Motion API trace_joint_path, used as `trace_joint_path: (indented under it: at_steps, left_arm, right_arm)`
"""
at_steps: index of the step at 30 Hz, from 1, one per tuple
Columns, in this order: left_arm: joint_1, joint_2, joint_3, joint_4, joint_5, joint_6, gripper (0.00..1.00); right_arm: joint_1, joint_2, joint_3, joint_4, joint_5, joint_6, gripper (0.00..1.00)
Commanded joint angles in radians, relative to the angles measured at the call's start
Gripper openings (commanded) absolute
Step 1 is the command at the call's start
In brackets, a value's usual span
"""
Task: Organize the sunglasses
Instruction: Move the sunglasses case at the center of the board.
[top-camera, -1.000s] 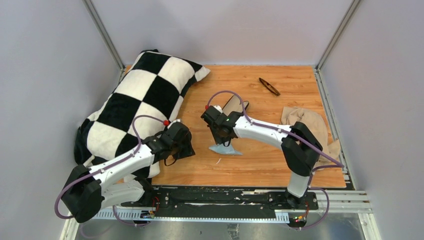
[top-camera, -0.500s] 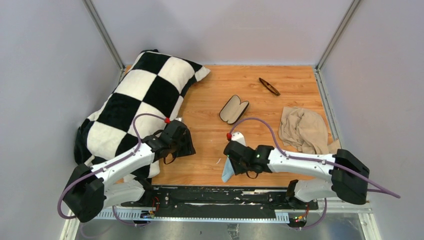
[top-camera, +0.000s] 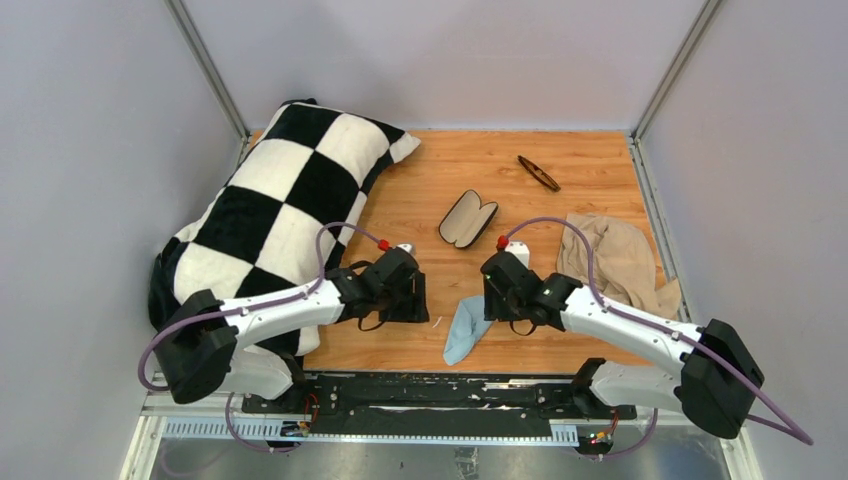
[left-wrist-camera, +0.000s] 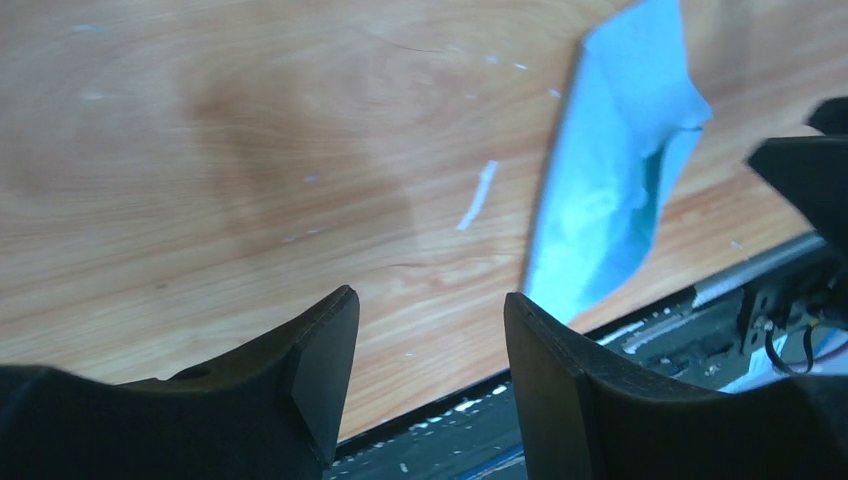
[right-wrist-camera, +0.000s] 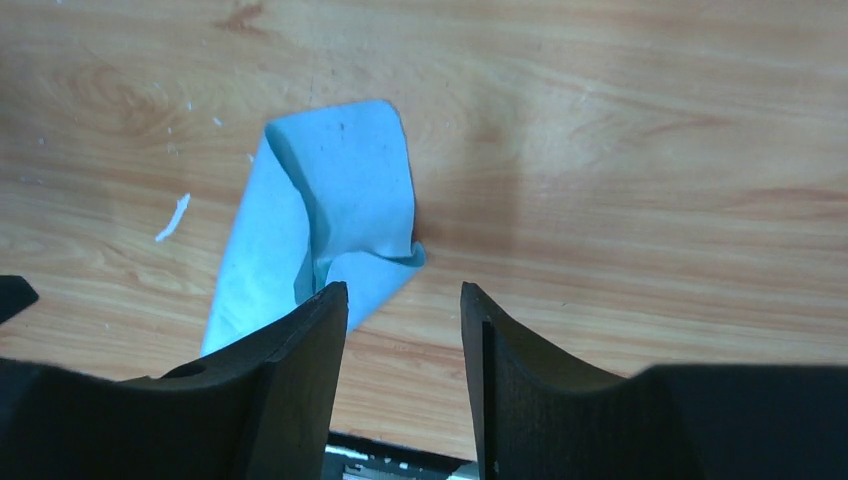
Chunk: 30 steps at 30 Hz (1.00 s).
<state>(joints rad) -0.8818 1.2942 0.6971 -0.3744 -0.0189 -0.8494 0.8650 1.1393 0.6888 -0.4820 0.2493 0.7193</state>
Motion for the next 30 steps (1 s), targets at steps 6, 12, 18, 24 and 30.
trace_joint_path:
  at_steps: [6, 12, 18, 24, 30]
  left_arm:
    - [-0.082, 0.127, 0.088, 0.073, -0.010, -0.013, 0.59]
    - [-0.085, 0.165, 0.081, 0.112, 0.051, -0.048, 0.64]
    - [-0.112, 0.233, 0.108, 0.160, 0.091, -0.046, 0.63]
    - [-0.132, 0.347, 0.186, 0.159, 0.117, -0.025, 0.60]
    - [-0.144, 0.399, 0.216, 0.172, 0.125, -0.033, 0.50]
  right_arm:
    - [-0.016, 0.119, 0.036, 0.054, -0.118, 0.009, 0.53]
    - [-0.005, 0.240, 0.052, 0.053, -0.184, 0.028, 0.48]
    - [-0.001, 0.161, -0.021, 0.029, -0.128, 0.072, 0.24]
    - [-0.001, 0.052, -0.103, -0.018, -0.095, 0.114, 0.22]
    - [-0.001, -0.052, -0.174, -0.080, -0.078, 0.151, 0.28]
